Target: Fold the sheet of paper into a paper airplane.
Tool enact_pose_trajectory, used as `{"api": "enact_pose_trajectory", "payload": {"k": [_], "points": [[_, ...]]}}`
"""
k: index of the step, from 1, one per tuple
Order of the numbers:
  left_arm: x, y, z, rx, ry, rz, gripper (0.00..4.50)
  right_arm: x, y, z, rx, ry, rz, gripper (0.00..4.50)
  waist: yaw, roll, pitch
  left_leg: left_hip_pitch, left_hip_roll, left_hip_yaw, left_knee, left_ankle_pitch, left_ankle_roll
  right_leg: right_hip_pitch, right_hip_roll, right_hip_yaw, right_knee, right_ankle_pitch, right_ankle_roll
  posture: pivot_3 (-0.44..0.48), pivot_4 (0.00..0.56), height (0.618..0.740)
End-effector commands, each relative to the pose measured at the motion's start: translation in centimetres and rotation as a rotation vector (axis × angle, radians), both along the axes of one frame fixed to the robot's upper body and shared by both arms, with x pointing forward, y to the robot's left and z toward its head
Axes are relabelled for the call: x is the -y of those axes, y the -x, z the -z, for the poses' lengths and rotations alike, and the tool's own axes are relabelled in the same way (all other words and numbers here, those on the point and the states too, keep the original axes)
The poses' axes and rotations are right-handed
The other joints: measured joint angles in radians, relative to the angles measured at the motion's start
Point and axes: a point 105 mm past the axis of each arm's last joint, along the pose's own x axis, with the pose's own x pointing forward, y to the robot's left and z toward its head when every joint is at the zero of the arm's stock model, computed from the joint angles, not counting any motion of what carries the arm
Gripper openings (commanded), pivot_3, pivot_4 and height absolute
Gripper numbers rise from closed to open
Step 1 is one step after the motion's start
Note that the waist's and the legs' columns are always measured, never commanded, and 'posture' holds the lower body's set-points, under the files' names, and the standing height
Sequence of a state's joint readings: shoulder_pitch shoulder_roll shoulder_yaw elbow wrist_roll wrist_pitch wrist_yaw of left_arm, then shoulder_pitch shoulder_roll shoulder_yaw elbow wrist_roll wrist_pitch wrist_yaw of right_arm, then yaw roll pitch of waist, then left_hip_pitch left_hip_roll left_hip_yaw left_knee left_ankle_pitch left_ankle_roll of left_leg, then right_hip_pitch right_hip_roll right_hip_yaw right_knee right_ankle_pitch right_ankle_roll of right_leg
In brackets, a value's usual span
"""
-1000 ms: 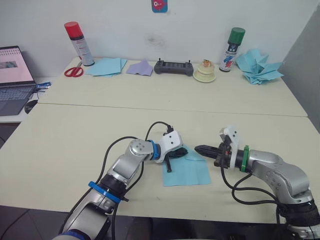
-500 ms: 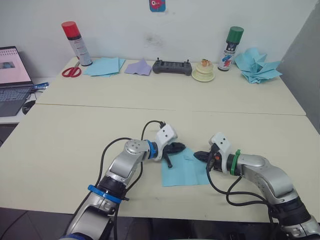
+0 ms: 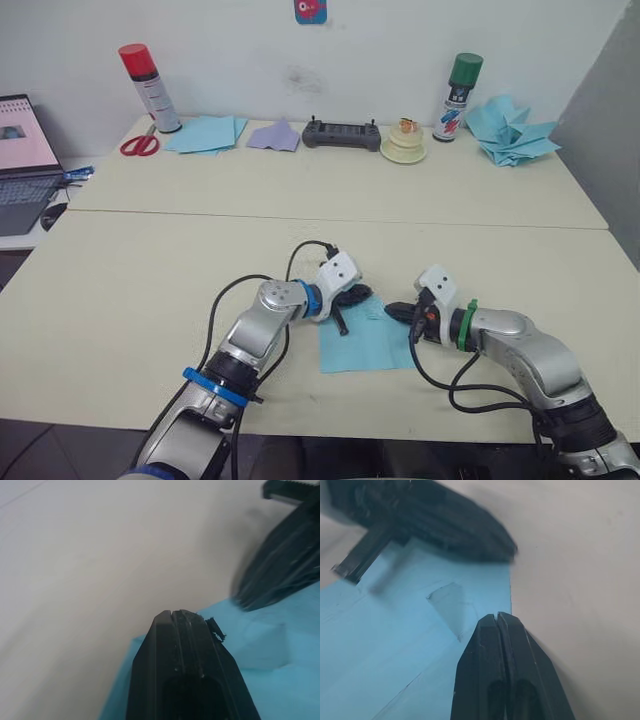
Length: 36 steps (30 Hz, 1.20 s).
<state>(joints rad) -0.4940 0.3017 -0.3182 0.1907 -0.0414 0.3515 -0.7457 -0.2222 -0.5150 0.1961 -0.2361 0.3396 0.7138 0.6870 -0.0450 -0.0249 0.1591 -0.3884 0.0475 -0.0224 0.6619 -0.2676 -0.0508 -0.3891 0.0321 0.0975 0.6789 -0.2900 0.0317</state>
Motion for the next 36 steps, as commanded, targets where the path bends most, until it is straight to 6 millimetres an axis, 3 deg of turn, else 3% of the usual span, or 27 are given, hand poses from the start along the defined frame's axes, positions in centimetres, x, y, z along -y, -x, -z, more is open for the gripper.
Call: {"api": "enact_pose_trajectory", "payload": {"k": [1, 7, 8, 10, 15, 18, 26, 34, 36], "points": [[-2.6, -0.8, -0.3, 0.038, 0.004, -0.117, 0.0, -0.4, 0.4, 0.9, -0.033, 0.009, -0.02, 0.05, -0.005, 0.0, 0.0, 0.0, 0.0, 0.0, 0.0, 0.0, 0.0, 0.0, 0.0, 0.0, 0.0, 0.0, 0.0, 0.0, 0.15, 0.74], [-4.5, 0.1, -5.0, 0.022, 0.342, -0.25, 0.0, -1.0, 0.2, 0.8, -0.02, -0.003, -0.041, 0.05, -0.012, -0.001, 0.002, -0.001, 0.0, 0.0, 0.0, 0.0, 0.0, -0.001, 0.0, 0.0, 0.0, 0.0, 0.0, 0.0, 0.15, 0.74], [-5.2, 0.4, -5.8, -0.036, 0.452, -0.29, 0.54, -1.1, 0.1, 0.7, -0.019, -0.007, -0.044, 0.0, -0.012, -0.001, 0.002, -0.001, 0.001, 0.0, 0.0, 0.0, 0.0, -0.001, 0.0, 0.0, 0.0, 0.0, 0.0, 0.0, 0.15, 0.74], [-6.7, 1.6, -6.1, -0.146, 0.562, -0.322, 0.99, -1.3, 0.2, 0.7, -0.019, -0.013, -0.051, 0.0, -0.016, -0.001, 0.002, -0.001, 0.001, 0.0, 0.0, 0.0, 0.0, -0.001, 0.0, -0.001, 0.0, 0.0, 0.0, 0.0, 0.15, 0.74], [-7.1, 4.6, -4.5, -0.338, 0.548, -0.272, 2.52, -1.5, 0.2, 0.8, -0.021, -0.015, -0.059, 0.0, -0.019, -0.001, 0.002, 0.0, 0.001, -0.001, -0.002, 0.0, 0.0, 0.0, 0.0, -0.001, 0.0, -0.001, -0.001, 0.0, 0.15, 0.74], [-6.4, 5.2, -3.8, -0.365, 0.503, -0.242, 2.52, -1.5, 0.3, 0.8, -0.024, -0.015, -0.062, 0.0, -0.018, -0.004, 0.005, 0.0, 0.001, -0.001, -0.001, 0.0, 0.0, 0.0, 0.0, -0.001, 0.0, -0.001, -0.001, 0.0, 0.15, 0.74], [-4.6, 3.5, -3.1, -0.255, 0.414, -0.239, 2.52, -1.7, 0.3, 0.8, -0.019, -0.018, -0.058, 0.0, -0.013, -0.004, 0.005, 0.0, 0.0, -0.001, -0.001, 0.0, 0.0, 0.0, 0.0, -0.001, 0.0, -0.001, -0.001, 0.0, 0.15, 0.74], [-4.3, 3.6, -2.9, -0.227, 0.36, -0.174, 0.05, -1.8, 0.3, 0.5, -0.006, -0.024, -0.059, 0.0, -0.014, -0.004, 0.005, 0.0, 0.0, -0.001, -0.002, 0.0, 0.0, -0.001, 0.0, 0.0, 0.0, -0.001, -0.002, 0.0, 0.15, 0.74], [-4.5, 3.3, -3.0, -0.201, 0.333, -0.167, 0.02, -2.0, 0.3, 0.3, -0.002, -0.028, -0.066, 0.0, -0.014, -0.004, 0.006, 0.0, 0.0, 0.0, -0.002, 0.0, 0.0, -0.001, 0.0, 0.0, 0.0, -0.001, -0.002, 0.0, 0.15, 0.74]]}}
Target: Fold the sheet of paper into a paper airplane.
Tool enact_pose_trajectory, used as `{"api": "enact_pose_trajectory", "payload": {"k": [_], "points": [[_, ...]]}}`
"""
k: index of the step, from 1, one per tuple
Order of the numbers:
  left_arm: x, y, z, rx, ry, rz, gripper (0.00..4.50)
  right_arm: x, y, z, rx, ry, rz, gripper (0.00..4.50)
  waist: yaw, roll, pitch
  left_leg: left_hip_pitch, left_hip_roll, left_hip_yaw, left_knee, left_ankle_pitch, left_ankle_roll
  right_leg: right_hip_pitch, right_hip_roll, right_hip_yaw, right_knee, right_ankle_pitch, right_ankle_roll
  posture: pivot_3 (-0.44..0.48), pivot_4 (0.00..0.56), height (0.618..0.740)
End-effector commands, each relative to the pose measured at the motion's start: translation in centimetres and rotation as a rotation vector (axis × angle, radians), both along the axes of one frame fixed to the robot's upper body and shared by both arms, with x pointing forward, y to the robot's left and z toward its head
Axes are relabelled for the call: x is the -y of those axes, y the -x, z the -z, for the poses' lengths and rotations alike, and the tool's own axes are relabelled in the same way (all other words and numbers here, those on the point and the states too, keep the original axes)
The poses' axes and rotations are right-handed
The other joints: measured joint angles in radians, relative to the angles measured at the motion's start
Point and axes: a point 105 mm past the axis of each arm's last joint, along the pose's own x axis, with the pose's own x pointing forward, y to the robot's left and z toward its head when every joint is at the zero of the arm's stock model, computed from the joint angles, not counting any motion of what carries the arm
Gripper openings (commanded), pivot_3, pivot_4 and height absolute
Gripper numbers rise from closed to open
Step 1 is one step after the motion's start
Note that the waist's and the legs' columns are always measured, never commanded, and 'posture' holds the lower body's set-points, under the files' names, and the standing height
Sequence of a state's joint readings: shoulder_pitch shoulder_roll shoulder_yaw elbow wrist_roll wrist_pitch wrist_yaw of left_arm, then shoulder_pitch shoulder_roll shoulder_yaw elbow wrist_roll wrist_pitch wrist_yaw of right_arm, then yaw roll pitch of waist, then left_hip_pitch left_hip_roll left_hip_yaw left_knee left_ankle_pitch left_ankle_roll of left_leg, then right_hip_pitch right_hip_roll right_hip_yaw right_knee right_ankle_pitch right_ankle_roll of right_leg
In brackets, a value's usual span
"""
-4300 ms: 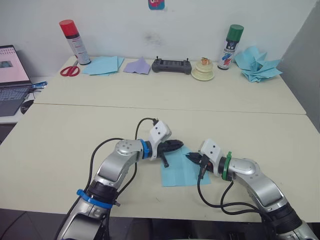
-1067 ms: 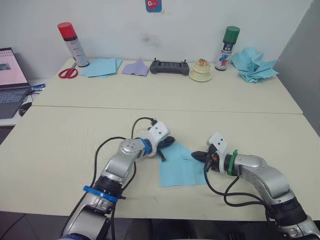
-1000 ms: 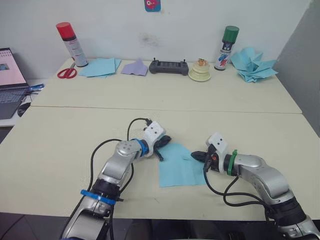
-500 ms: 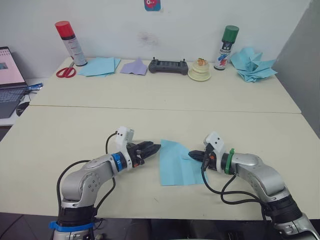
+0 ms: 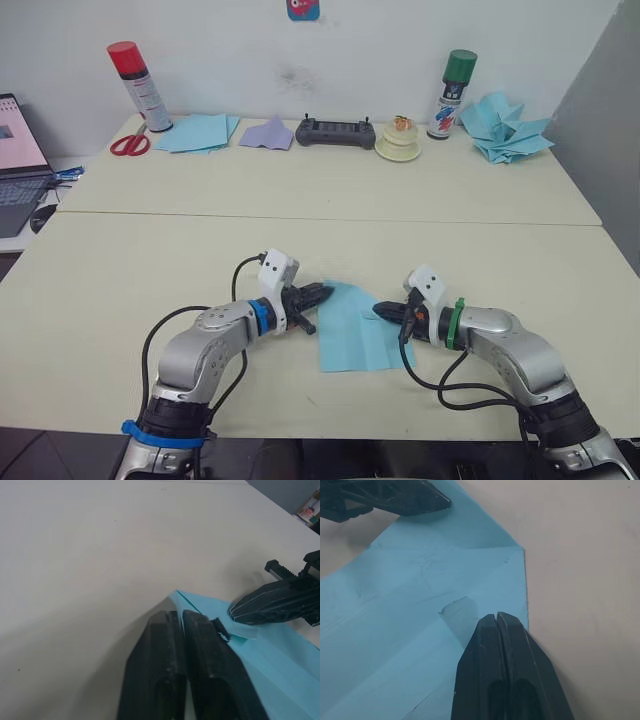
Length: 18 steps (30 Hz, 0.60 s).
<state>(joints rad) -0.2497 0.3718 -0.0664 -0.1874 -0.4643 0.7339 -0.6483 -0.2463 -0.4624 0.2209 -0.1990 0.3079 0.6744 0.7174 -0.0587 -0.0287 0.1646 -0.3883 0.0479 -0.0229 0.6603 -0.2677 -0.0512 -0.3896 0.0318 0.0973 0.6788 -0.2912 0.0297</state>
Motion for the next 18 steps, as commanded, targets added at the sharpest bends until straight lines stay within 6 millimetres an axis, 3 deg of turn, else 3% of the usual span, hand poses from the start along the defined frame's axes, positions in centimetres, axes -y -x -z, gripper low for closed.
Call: {"api": "enact_pose_trajectory", "payload": {"k": [1, 12, 18], "points": [[0.0, -0.7, -1.2, 0.092, -0.052, 0.027, 0.02, -0.5, 0.6, 0.2, -0.014, 0.002, -0.025, 0.0, 0.0, 0.0, 0.0, 0.0, 0.0, 0.0, 0.0, 0.0, 0.0, 0.0, 0.0, 0.0, 0.0, 0.0, 0.0, 0.0, 0.15, 0.74], [0.5, -1.7, -1.3, 0.389, -0.33, 0.237, 0.02, -2.0, 1.2, -0.7, -0.036, -0.036, -0.066, 0.0, 0.001, 0.0, 0.004, -0.006, 0.0, 0.0, 0.0, 0.0, 0.0, -0.005, 0.0, 0.0, 0.0, -0.001, -0.001, 0.0, 0.15, 0.74], [2.1, -0.7, -1.3, 0.487, -0.376, 0.339, 0.02, -2.0, 1.3, -0.5, -0.043, -0.033, -0.057, 0.0, 0.004, 0.0, 0.004, -0.011, 0.0, 0.0, 0.0, 0.0, 0.0, -0.01, 0.0, -0.001, 0.0, 0.0, -0.001, 0.0, 0.15, 0.74]]}}
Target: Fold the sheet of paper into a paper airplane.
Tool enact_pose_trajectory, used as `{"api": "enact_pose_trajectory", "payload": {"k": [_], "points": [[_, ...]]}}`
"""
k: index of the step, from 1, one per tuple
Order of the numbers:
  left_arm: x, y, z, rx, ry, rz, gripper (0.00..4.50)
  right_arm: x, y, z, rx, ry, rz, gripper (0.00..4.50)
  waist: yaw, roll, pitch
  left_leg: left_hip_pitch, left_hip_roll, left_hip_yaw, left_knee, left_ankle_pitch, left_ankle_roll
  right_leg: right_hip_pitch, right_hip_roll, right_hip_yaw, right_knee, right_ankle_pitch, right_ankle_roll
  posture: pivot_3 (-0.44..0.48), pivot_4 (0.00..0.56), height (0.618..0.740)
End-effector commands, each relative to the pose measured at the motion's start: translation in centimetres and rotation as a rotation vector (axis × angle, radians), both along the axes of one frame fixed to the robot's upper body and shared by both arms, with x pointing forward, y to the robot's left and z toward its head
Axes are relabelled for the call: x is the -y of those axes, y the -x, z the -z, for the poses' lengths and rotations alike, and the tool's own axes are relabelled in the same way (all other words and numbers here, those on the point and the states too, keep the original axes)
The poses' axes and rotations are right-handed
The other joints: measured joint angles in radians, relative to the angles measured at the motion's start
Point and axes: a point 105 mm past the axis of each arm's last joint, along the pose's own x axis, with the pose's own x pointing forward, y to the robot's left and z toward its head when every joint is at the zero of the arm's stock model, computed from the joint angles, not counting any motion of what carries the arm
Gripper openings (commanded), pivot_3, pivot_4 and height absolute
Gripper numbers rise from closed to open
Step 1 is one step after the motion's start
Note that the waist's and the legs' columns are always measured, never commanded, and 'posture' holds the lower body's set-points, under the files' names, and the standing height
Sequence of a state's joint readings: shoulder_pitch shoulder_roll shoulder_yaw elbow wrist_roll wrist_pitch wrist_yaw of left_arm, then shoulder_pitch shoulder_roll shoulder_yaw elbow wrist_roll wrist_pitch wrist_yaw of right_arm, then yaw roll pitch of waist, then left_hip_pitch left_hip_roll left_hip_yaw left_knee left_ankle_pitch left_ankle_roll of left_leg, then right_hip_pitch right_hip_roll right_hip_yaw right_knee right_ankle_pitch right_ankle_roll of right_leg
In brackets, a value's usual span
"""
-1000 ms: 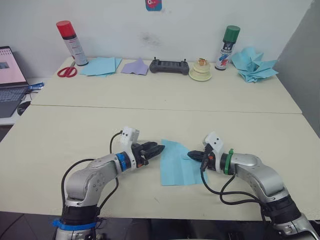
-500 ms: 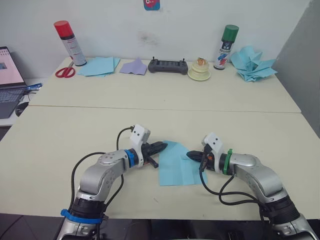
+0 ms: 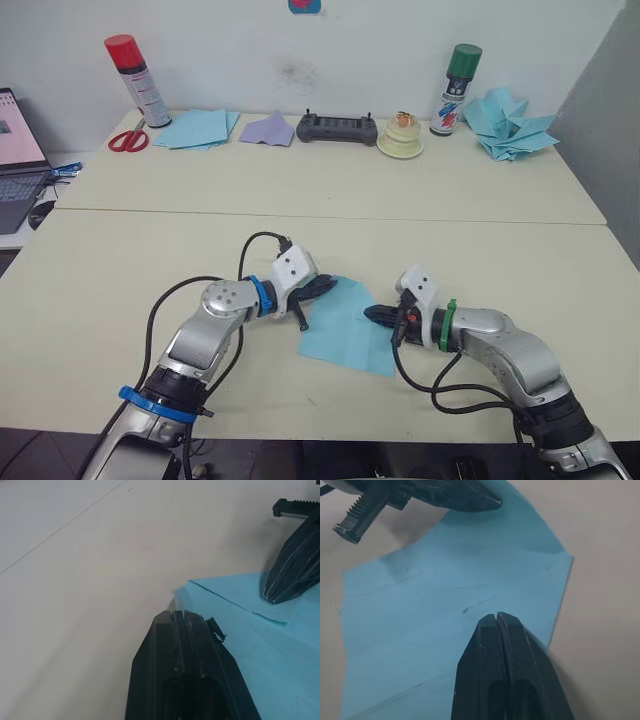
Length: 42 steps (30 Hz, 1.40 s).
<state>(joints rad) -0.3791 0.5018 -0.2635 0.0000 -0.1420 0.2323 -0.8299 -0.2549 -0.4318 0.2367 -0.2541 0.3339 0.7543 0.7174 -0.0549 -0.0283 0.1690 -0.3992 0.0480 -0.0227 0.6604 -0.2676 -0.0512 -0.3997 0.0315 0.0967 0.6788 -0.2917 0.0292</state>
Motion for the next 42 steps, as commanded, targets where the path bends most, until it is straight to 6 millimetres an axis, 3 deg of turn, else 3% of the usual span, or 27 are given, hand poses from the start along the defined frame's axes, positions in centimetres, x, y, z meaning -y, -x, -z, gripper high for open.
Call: {"api": "enact_pose_trajectory", "payload": {"k": [1, 7, 12, 25, 32, 40, 42], "points": [[1.7, 1.2, -0.3, 0.06, -0.043, 0.103, 0.02, -0.3, 0.4, 0.1, -0.007, 0.002, -0.011, 0.0, 0.001, 0.0, 0.0, 0.0, 0.0, 0.0, 0.0, 0.0, 0.0, 0.0, 0.0, 0.0, 0.0, 0.0, 0.0, 0.0, 0.15, 0.74], [2.6, 2.7, 0.7, 0.056, -0.089, 0.154, 0.02, 0.3, 0.2, 0.3, -0.006, 0.012, 0.014, 0.0, 0.002, 0.0, 0.0, 0.0, 0.0, 0.0, 0.0, 0.0, 0.0, 0.0, 0.0, 0.0, 0.0, 0.0, 0.0, 0.0, 0.15, 0.74], [2.6, 2.7, 1.6, 0.055, -0.145, 0.156, 0.02, 0.5, 0.1, 0.1, -0.001, 0.009, 0.018, 0.0, 0.003, 0.0, 0.0, 0.0, 0.0, 0.0, 0.0, 0.0, 0.0, -0.001, 0.0, 0.0, 0.001, 0.0, 0.0, 0.0, 0.15, 0.74], [2.3, 2.1, 2.0, 0.037, -0.169, 0.128, 0.02, -0.1, -2.7, -3.2, 0.096, -0.139, 0.1, 0.0, 0.004, 0.0, 0.0, -0.001, 0.0, 0.0, 0.0, 0.0, 0.0, -0.002, 0.0, 0.0, 0.002, 0.0, 0.0, 0.0, 0.15, 0.74], [2.5, 2.1, 2.0, 0.039, -0.17, 0.127, 0.02, -1.3, -3.3, -1.1, 0.081, -0.035, 0.081, 0.0, 0.004, 0.0, 0.0, -0.002, 0.0, 0.001, 0.001, 0.0, 0.0, -0.003, 0.0, 0.0, 0.002, 0.001, -0.002, 0.0, 0.15, 0.74], [2.6, 2.6, 1.8, 0.058, -0.168, 0.149, 0.02, -0.8, -4.0, 0.2, 0.08, 0.028, 0.105, 0.0, 0.004, 0.0, 0.0, -0.002, 0.0, 0.001, 0.001, 0.0, 0.0, -0.003, 0.0, 0.0, 0.003, 0.001, -0.002, 0.0, 0.15, 0.74], [2.7, 3.1, 1.4, 0.049, -0.147, 0.171, 0.53, -0.6, -3.7, 0.4, 0.074, 0.032, 0.1, 0.0, 0.004, 0.0, 0.0, -0.002, 0.0, 0.001, 0.001, 0.0, 0.0, -0.003, 0.0, 0.0, 0.003, 0.002, -0.002, 0.0, 0.15, 0.74]]}}
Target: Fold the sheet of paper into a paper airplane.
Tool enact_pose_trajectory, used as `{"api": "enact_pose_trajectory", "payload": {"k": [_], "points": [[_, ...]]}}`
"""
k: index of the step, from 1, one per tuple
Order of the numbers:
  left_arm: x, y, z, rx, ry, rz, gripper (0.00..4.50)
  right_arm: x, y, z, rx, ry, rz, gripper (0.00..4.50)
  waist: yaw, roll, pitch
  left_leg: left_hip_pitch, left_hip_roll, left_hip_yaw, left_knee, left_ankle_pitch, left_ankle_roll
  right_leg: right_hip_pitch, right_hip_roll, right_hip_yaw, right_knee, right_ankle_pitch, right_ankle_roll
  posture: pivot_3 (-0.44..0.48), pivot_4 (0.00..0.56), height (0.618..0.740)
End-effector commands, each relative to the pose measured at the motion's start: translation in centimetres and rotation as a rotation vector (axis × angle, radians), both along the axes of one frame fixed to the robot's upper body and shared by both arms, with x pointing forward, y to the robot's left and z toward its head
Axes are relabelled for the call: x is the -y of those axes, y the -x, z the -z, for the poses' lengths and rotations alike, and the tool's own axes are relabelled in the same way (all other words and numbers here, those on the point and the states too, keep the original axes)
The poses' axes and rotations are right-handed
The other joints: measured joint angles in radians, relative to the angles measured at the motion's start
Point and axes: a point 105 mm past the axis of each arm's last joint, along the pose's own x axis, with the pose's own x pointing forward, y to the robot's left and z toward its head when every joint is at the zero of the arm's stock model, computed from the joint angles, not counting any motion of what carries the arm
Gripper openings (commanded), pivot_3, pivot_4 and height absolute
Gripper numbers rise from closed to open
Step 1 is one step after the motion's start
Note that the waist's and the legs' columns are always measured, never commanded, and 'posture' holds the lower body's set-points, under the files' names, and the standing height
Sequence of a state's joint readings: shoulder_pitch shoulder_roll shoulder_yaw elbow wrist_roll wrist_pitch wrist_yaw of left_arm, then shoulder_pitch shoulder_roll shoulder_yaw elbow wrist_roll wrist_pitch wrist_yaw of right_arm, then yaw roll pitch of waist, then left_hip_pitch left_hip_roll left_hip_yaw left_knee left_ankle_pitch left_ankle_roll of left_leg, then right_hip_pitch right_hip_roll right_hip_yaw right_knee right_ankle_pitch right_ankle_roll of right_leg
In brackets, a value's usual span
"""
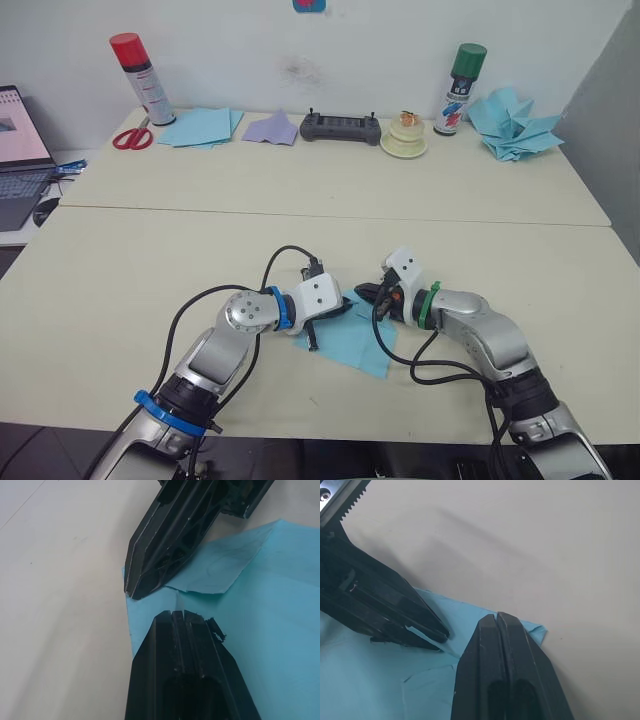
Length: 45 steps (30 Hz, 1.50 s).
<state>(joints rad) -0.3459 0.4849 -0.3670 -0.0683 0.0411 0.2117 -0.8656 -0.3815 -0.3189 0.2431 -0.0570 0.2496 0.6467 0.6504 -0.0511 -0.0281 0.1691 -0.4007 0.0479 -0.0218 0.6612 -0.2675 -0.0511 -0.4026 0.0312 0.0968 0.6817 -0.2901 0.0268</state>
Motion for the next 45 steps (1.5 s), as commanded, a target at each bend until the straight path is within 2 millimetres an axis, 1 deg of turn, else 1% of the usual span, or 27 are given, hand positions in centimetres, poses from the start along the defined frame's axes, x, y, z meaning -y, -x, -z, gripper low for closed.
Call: {"api": "enact_pose_trajectory", "payload": {"k": [1, 2, 5, 6, 7, 8, 10, 11, 13, 15, 16, 18, 20, 22, 24, 26, 28, 30, 32, 34, 37, 40, 42, 45], "points": [[0.4, 1.1, -1.0, 0.003, 0.029, 0.057, 0.74, 0.9, 0.2, 1.0, -0.015, 0.041, 0.018, 0.0, 0.0, 0.0, 0.0, 0.0, 0.0, 0.0, 0.0, 0.0, 0.0, 0.0, 0.0, 0.0, 0.0, 0.0, 0.0, 0.0, 0.15, 0.74], [0.4, 1.1, -1.2, 0.008, 0.032, 0.061, 1.03, 0.9, 0.3, 1.0, -0.017, 0.042, 0.016, 0.0, 0.0, 0.0, 0.0, 0.0, 0.0, 0.0, 0.0, 0.0, 0.0, 0.0, 0.0, 0.0, 0.0, 0.0, -0.001, 0.0, 0.15, 0.74], [-0.7, 1.6, -2.0, -0.005, 0.01, 0.075, 1.98, 1.0, 0.5, 1.2, -0.022, 0.044, 0.014, 0.0, 0.0, 0.0, 0.0, 0.0, 0.0, 0.0, 0.0, 0.0, 0.0, 0.0, 0.0, 0.0, 0.0, 0.001, -0.002, 0.0, 0.15, 0.74], [-1.3, 2.1, -2.0, -0.053, 0.004, 0.078, 2.22, 1.0, 0.5, 1.3, -0.023, 0.044, 0.014, 0.0, -0.001, 0.0, 0.0, 0.0, 0.0, 0.0, 0.0, 0.0, 0.0, 0.0, 0.0, 0.0, 0.0, 0.001, -0.002, 0.0, 0.15, 0.74], [-1.9, 2.7, -2.3, -0.119, 0.011, 0.082, 2.55, 1.0, 0.5, 1.3, -0.024, 0.044, 0.013, 0.0, -0.001, 0.0, 0.0, 0.0, 0.0, 0.0, 0.0, 0.0, 0.0, 0.0, 0.0, 0.0, 0.0, 0.001, -0.002, 0.0, 0.15, 0.74], [-2.4, 3.0, -2.9, -0.166, 0.032, 0.074, 2.55, 0.9, 0.6, 1.3, -0.024, 0.044, 0.008, 0.0, -0.003, 0.0, 0.0, 0.0, 0.0, 0.0, 0.0, 0.0, 0.0, 0.0, 0.0, 0.0, 0.0, 0.001, -0.002, 0.0, 0.15, 0.74], [-3.4, 2.8, -4.5, -0.24, 0.111, 0.025, 2.55, 0.9, 0.7, 1.3, -0.022, 0.044, 0.001, 0.0, -0.001, 0.0, 0.0, 0.0, 0.0, 0.0, 0.0, 0.0, 0.0, 0.0, 0.0, 0.0, 0.0, 0.0, 0.0, 0.0, 0.15, 0.74], [-4.0, 2.1, -5.4, -0.252, 0.164, -0.017, 2.55, 0.9, 0.8, 1.3, -0.021, 0.044, -0.001, 0.0, 0.0, 0.0, 0.0, 0.0, 0.0, 0.0, 0.0, 0.0, 0.0, 0.0, 0.0, -0.001, 0.0, -0.001, 0.002, 0.0, 0.15, 0.74], [-5.2, 0.3, -6.7, -0.254, 0.264, -0.113, 2.55, 0.8, 0.8, 1.2, -0.02, 0.04, -0.004, 0.0, 0.003, 0.0, 0.0, 0.0, 0.0, 0.0, 0.001, 0.0, 0.0, 0.0, 0.0, -0.001, 0.0, -0.002, 0.003, 0.0, 0.15, 0.74], [-6.0, -1.3, -6.9, -0.227, 0.332, -0.191, 2.17, 0.6, 0.9, 1.2, -0.021, 0.034, -0.012, 0.0, 0.004, 0.0, 0.0, 0.0, 0.0, 0.0, 0.001, 0.0, 0.0, 0.001, 0.0, -0.001, 0.0, -0.001, 0.003, 0.0, 0.15, 0.74], [-6.0, -1.7, -6.7, -0.226, 0.354, -0.205, 1.98, 0.5, 1.0, 1.2, -0.022, 0.033, -0.015, 0.0, 0.003, 0.0, 0.0, 0.0, 0.0, 0.0, 0.001, 0.0, 0.0, 0.001, 0.0, -0.001, 0.0, -0.001, 0.003, 0.0, 0.15, 0.74], [-5.1, -2.1, -6.1, -0.227, 0.39, -0.212, 1.36, 0.4, 1.0, 1.3, -0.024, 0.031, -0.016, 0.0, 0.003, 0.0, 0.0, 0.001, 0.0, 0.0, 0.001, 0.0, 0.0, 0.001, 0.0, -0.001, 0.0, -0.001, 0.002, 0.0, 0.15, 0.74], [-3.8, -2.1, -5.3, -0.232, 0.394, -0.197, 0.73, 0.3, 1.1, 1.3, -0.026, 0.03, -0.017, 0.0, 0.003, 0.0, 0.0, 0.0, 0.0, 0.0, 0.001, 0.0, 0.0, 0.001, 0.0, -0.001, 0.0, 0.001, -0.002, 0.0, 0.15, 0.74], [-2.4, -2.0, -4.5, -0.242, 0.405, -0.185, 0.08, 0.3, 1.1, 1.3, -0.026, 0.029, -0.018, 0.0, 0.004, 0.0, 0.0, 0.0, 0.0, 0.0, 0.001, 0.0, 0.0, 0.001, 0.0, 0.0, 0.0, 0.002, -0.002, 0.0, 0.15, 0.74], [-1.4, -2.1, -3.7, -0.252, 0.407, -0.19, 0.03, 0.2, 1.2, 1.4, -0.024, 0.035, -0.023, 0.0, 0.005, 0.0, 0.0, 0.0, 0.0, 0.0, 0.001, 0.0, 0.0, 0.001, 0.0, 0.0, 0.0, 0.002, -0.002, 0.0, 0.15, 0.74], [-0.6, -1.9, -2.3, -0.264, 0.372, -0.194, 0.03, 0.2, 1.3, 1.4, -0.023, 0.038, -0.025, 0.0, 0.006, 0.0, 0.0, 0.0, 0.0, -0.001, 0.001, 0.0, 0.0, 0.001, 0.0, -0.001, 0.0, 0.002, -0.002, 0.0, 0.15, 0.74], [-0.3, -1.5, -1.2, -0.272, 0.328, -0.183, 0.03, 0.3, 1.3, 1.4, -0.022, 0.04, -0.025, 0.0, 0.004, 0.0, -0.001, 0.001, 0.0, -0.001, 0.001, 0.0, 0.0, 0.001, 0.0, -0.001, 0.001, 0.002, -0.002, 0.0, 0.15, 0.74], [-0.5, -1.3, 0.0, -0.296, 0.287, -0.203, 0.03, 0.4, 1.2, 1.4, -0.022, 0.041, -0.022, 0.0, 0.004, 0.0, -0.001, 0.001, 0.0, -0.001, 0.001, 0.0, 0.0, 0.001, 0.0, -0.001, 0.001, 0.002, -0.002, 0.0, 0.15, 0.74], [-1.1, -0.7, 1.5, -0.304, 0.214, -0.209, 0.03, 0.5, 1.2, 1.4, -0.023, 0.039, -0.015, 0.0, 0.004, 0.0, -0.001, 0.0, 0.0, -0.001, 0.001, 0.0, 0.0, 0.001, 0.0, 0.0, 0.0, 0.002, -0.002, 0.0, 0.15, 0.74], [-2.1, -0.9, 2.1, -0.295, 0.189, -0.246, 0.03, 0.4, 1.2, 1.4, -0.025, 0.038, -0.014, 0.0, 0.004, 0.001, -0.002, 0.001, 0.0, -0.001, 0.001, 0.0, 0.0, 0.002, 0.0, -0.001, 0.0, 0.002, -0.002, 0.0, 0.15, 0.74], [-3.3, -1.1, 2.0, -0.319, 0.219, -0.303, 0.03, 0.4, 1.3, 1.5, -0.029, 0.037, -0.018, 0.0, 0.003, 0.001, -0.003, 0.003, 0.0, -0.001, 0.001, 0.0, 0.0, 0.003, 0.0, -0.001, 0.0, 0.002, -0.002, 0.0, 0.15, 0.74], [-4.5, -0.2, 1.7, -0.384, 0.273, -0.347, 0.03, 0.2, 1.3, 1.6, -0.035, 0.036, -0.023, 0.0, -0.005, 0.002, -0.003, 0.004, 0.0, -0.001, 0.001, 0.0, 0.0, 0.005, 0.0, -0.001, 0.0, 0.002, -0.002, 0.0, 0.15, 0.74], [-5.1, 0.4, 1.8, -0.406, 0.269, -0.352, 0.03, 0.2, 1.3, 1.6, -0.038, 0.033, -0.023, 0.0, -0.007, 0.002, -0.003, 0.005, 0.001, -0.001, 0.0, 0.0, 0.0, 0.006, 0.0, -0.001, 0.0, 0.001, -0.001, 0.0, 0.15, 0.74], [-6.5, 0.7, 2.0, -0.402, 0.24, -0.392, 0.03, 0.1, 1.2, 1.6, -0.037, 0.035, -0.028, 0.0, -0.007, 0.002, -0.003, 0.007, 0.001, -0.002, 0.0, 0.0, 0.0, 0.008, 0.0, -0.002, 0.0, -0.001, 0.002, 0.0, 0.15, 0.74]]}}
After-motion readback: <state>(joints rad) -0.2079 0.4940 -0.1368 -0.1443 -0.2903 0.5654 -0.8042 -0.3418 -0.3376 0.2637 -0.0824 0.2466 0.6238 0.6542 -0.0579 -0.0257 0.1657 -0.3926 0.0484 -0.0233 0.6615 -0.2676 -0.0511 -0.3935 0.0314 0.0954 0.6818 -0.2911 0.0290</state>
